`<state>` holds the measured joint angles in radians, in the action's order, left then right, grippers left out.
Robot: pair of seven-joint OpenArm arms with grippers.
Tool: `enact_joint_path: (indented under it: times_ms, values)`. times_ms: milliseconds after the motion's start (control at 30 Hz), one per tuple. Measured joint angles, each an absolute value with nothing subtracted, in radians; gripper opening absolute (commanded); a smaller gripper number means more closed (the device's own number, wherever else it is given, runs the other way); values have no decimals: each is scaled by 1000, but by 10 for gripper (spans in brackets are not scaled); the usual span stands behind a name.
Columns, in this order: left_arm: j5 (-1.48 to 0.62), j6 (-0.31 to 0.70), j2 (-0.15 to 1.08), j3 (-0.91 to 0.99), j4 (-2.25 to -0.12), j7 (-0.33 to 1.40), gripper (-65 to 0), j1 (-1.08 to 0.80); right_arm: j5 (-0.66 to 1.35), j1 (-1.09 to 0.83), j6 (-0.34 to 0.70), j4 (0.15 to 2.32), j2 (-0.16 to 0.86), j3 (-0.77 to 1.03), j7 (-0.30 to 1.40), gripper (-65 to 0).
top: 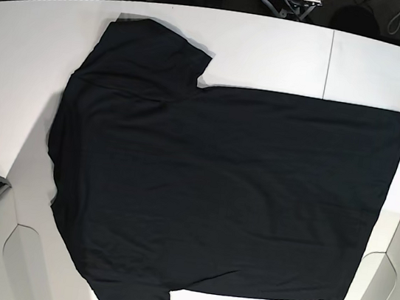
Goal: Fold the T-shirt properly
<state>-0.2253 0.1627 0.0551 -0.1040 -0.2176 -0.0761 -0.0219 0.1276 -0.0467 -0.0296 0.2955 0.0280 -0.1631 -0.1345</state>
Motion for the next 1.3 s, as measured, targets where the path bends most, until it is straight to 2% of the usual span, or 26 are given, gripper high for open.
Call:
enact_joint_path:
  times_ms: [667,833,1133,1300]
  values:
    - [-225,163,55,-104,-218,-76,-650,-22,127,-46,-30,295,28,-163,-134,-650]
    - [-225,163,56,-104,-221,-76,-650,-28,93,-67,-28,360,32,-163,-146,-650]
    - [-229,163,100,-105,-479,-73,-650,-237,91,-222,-22,551,78,-163,-145,-650]
    - [-236,165,123,-105,-649,-78,-650,-376,92,-324,-28,652,153,-163,-147,-650]
